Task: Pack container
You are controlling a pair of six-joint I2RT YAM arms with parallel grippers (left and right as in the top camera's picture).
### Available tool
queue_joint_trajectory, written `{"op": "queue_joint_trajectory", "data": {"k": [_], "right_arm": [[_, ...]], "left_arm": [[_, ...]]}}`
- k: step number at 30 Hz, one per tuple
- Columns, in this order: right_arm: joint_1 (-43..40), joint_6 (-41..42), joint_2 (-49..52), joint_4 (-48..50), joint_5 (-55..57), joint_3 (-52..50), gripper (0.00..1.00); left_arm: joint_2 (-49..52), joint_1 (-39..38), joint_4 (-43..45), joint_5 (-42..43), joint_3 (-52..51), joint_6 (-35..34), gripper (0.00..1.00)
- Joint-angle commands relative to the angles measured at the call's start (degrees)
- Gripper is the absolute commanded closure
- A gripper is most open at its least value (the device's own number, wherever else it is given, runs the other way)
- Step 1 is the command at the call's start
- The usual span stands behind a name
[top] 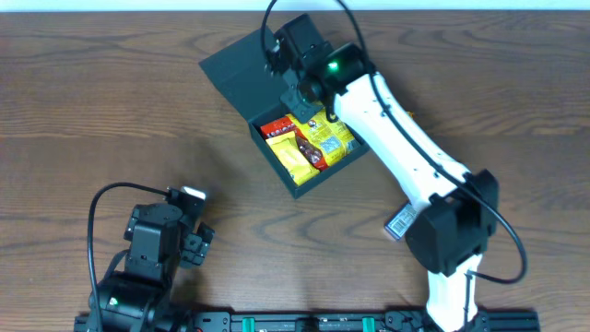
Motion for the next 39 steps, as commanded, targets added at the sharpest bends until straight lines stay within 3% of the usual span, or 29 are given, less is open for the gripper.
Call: {"op": "queue_joint_trajectory", "data": {"k": [1, 20, 25, 32, 39], "right_arm": [[2.25, -5.64, 1.36, -1.86, -3.19, 1.01, 0.99], [3.17, -6.45, 12.46, 8.07, -18.38, 0.98, 0.99], [3.17, -1.84, 14.95, 14.67, -19.8, 0.98, 0.99], [2.84, 3.13, 17.33, 25.86, -13.97, 0.96, 0.99], [1.18, 5.11, 19.23, 34.01, 1.75, 0.94, 0.99]], "left_arm": [[-0.13, 0.39, -0.07, -0.79, 0.02, 0.61, 0.05], [-0.13, 0.39, -0.07, -0.79, 0.02, 0.61, 0.05], [-0.13, 0.39, -0.07, -0.79, 0.02, 0.61, 0.05], [-0.13, 0.39, -0.07, -0.79, 0.02, 0.61, 0.05], [-0.13, 0.39, -0.07, -0.79, 0.02, 0.61, 0.05]]}}
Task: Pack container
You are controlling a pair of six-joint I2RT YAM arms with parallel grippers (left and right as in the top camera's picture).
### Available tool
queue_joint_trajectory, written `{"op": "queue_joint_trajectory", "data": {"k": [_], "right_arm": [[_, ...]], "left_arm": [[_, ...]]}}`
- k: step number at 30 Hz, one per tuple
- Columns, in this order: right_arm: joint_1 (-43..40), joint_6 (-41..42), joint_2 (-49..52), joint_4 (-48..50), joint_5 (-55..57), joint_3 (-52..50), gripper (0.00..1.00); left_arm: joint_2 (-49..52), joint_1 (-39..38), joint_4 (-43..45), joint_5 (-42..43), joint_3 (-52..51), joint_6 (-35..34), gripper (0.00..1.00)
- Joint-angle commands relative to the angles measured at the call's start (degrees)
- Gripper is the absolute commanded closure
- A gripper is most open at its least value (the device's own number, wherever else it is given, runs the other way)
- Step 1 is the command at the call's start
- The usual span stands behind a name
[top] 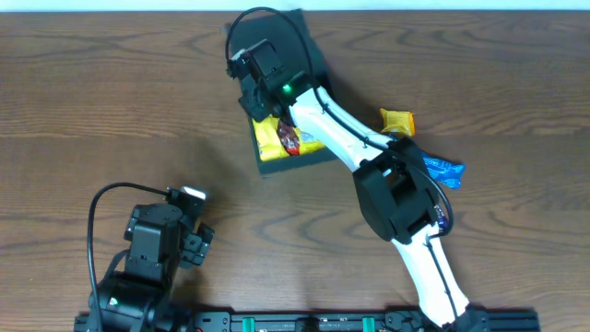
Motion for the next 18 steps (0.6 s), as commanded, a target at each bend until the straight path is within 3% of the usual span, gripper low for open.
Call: {"op": "queue_joint_trajectory", "data": {"k": [1, 4, 10, 14, 18], "right_arm": [[-1.62, 1.46, 1.33, 2.4, 6.67, 0.94, 0.99], [-2.14, 1.44, 1.33, 3.72, 6.82, 0.94, 0.99], [-2.19, 1.68, -2.84, -5.68, 7.26, 0.96, 0.99], [-2.16, 7.48, -5.7, -9.99, 21.09, 0.94, 0.99], [-1.86, 7.78, -7.04, -17.46, 22.67, 0.9, 0.99]], "left_arm": [[-0.13, 0.39, -0.07, -0.79, 0.02, 0.61, 0.05], [-0.13, 0.39, -0.07, -0.79, 0.02, 0.61, 0.05], [-0.13, 0.39, -0.07, -0.79, 0.02, 0.61, 0.05], [-0.13, 0.39, -0.07, -0.79, 0.02, 0.61, 0.05], [-0.13, 0.39, -0.07, -0.79, 0.02, 0.61, 0.05]]}}
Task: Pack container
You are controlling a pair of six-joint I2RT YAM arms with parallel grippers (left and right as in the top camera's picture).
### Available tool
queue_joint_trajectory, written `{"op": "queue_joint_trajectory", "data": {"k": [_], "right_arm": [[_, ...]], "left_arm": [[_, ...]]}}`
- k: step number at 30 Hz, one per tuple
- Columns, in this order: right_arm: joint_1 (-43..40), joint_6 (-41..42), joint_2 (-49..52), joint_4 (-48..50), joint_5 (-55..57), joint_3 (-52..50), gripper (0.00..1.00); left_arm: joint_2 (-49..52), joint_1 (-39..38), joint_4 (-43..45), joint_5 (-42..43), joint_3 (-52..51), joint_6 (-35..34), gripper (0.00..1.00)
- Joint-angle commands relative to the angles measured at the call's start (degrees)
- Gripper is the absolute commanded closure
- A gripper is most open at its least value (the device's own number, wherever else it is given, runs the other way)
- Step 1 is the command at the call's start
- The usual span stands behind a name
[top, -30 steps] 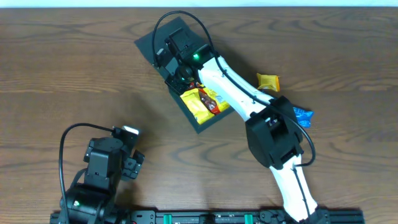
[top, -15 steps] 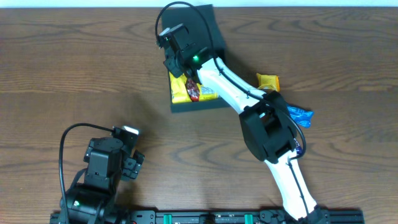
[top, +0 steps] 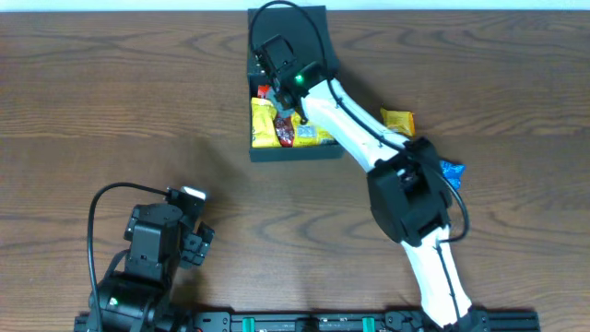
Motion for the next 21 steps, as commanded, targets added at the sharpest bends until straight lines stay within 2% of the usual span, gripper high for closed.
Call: {"op": "queue_joint_trajectory", "data": {"k": [1, 3, 6, 10, 13, 16, 18, 21], "right_arm": [[0.0, 3.76, -3.02, -3.72, 4.72, 0.81, 0.99], [0.04, 7.67, -3.78, -5.01, 4.55, 0.48, 0.99], [0.28, 8.09, -5.99, -9.03, 0.13, 0.31, 0.99], [0.59, 10.91, -8.94, -14.4, -0.26, -1.7, 0.99], [0.28, 12.81, -12.72, -10.1, -1.29, -9.79, 0.99], [-0.39, 12.85, -17.7, -2.84, -7.23, -19.61, 0.99], [-0.81, 13.11, -19.74, -0.46, -11.45, -23.45, 0.99], [-0.85, 14.56, -20.35, 0.17, -12.15, -26.32, 0.99]], "left_arm": [[-0.13, 0.39, -0.07, -0.79, 0.02, 0.61, 0.05], [-0.13, 0.39, -0.07, -0.79, 0.02, 0.61, 0.05], [-0.13, 0.39, -0.07, -0.79, 0.02, 0.61, 0.05], [-0.13, 0.39, -0.07, -0.79, 0.02, 0.61, 0.05], [-0.13, 0.39, -0.07, -0.79, 0.02, 0.61, 0.05], [-0.13, 0.39, -0.07, -0.79, 0.02, 0.61, 0.05], [-0.13, 0.39, -0.07, -0.79, 0.02, 0.61, 0.05], [-0.13, 0.39, -0.07, -0.79, 0.02, 0.61, 0.05]]}}
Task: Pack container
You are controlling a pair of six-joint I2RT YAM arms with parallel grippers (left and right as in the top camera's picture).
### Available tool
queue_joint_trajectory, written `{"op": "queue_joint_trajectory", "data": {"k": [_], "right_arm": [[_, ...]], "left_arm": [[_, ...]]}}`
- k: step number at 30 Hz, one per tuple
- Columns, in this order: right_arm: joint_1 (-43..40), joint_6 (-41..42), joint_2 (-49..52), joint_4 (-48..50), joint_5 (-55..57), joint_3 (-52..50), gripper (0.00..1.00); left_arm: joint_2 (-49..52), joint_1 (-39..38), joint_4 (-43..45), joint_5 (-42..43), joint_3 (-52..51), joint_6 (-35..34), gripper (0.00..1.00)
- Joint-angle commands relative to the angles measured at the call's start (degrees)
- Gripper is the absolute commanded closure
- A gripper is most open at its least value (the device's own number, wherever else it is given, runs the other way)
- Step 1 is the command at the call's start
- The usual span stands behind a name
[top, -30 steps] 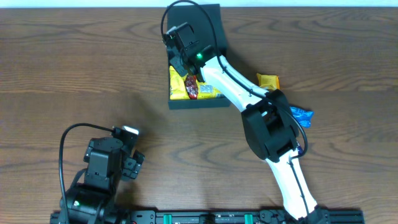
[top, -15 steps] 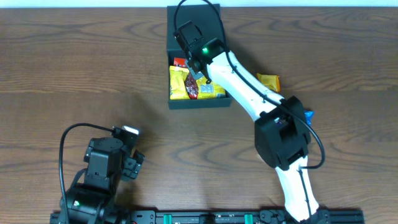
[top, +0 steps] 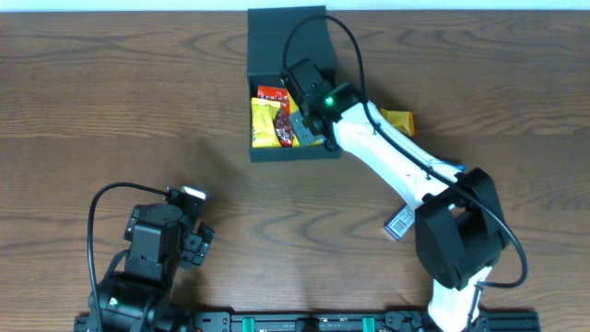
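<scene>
In the overhead view a black container (top: 318, 153) sits at the back middle of the table, square to the table edge, with its lid (top: 273, 39) open and lying flat behind it. Inside lie a yellow packet (top: 265, 124), a red packet (top: 271, 92) and a dark red packet (top: 287, 132). My right gripper (top: 304, 118) hangs over the right part of the container; its fingers are too dark to read. My left gripper (top: 201, 238) rests at the front left, far from the container.
One yellow snack packet (top: 399, 120) lies on the wooden table (top: 111, 111) to the right of the container, close to my right arm. The right arm's white links stretch from the front right up to the container.
My right gripper was over the container's back left, near the lid hinge; now it is over the right part, nearer the front. The container and left arm have not moved.
At first the container lay diagonally, lid toward the back left, with my right gripper at its back edge. Then it stood further left and less turned. Then it was square to the table edge, where it still stands, with the gripper now over its right part.
</scene>
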Motion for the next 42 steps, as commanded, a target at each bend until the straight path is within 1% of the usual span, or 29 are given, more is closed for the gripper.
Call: {"op": "queue_joint_trajectory", "data": {"k": [1, 4, 8, 13, 22, 26, 31, 34, 36, 39, 41, 42], "right_arm": [[-0.48, 2.45, -1.16, 0.72, -3.76, -3.19, 0.99], [-0.48, 2.43, -1.16, 2.34, -3.72, -6.27, 0.99], [-0.2, 2.45, -1.27, 1.77, -3.69, -8.22, 0.99], [0.28, 2.73, -1.86, -0.09, -3.3, -8.44, 0.99], [0.57, 3.8, -6.67, -1.16, -2.84, -8.46, 0.99], [0.59, 3.78, -7.72, -1.18, 1.07, -8.46, 0.99], [0.07, 3.78, -8.9, -1.03, 11.5, -8.46, 0.99], [-1.7, 3.82, -11.3, -0.94, 11.65, -8.46, 0.99], [-4.55, 6.82, -13.99, -1.81, 10.67, -8.52, 0.99], [-8.87, 10.21, -17.55, -3.48, 5.2, -8.61, 0.86], [-12.02, 11.89, -19.91, -4.7, 2.25, -8.61, 0.87], [-13.77, 12.92, -21.16, -5.29, 1.25, -8.61, 0.78]], "left_arm": [[-0.13, 0.39, -0.04, -0.79, 0.02, 0.61, 0.05], [-0.13, 0.39, -0.04, -0.79, 0.02, 0.61, 0.05], [-0.13, 0.39, -0.04, -0.79, 0.02, 0.61, 0.05], [-0.13, 0.39, -0.04, -0.79, 0.02, 0.61, 0.05], [-0.13, 0.39, -0.04, -0.79, 0.02, 0.61, 0.05], [-0.13, 0.39, -0.04, -0.79, 0.02, 0.61, 0.05], [-0.13, 0.39, -0.04, -0.79, 0.02, 0.61, 0.05], [-0.13, 0.39, -0.04, -0.79, 0.02, 0.61, 0.05], [-0.13, 0.39, -0.04, -0.79, 0.02, 0.61, 0.05], [-0.13, 0.39, -0.04, -0.79, 0.02, 0.61, 0.05], [-0.13, 0.39, -0.04, -0.79, 0.02, 0.61, 0.05], [-0.13, 0.39, -0.04, -0.79, 0.02, 0.61, 0.05]]}}
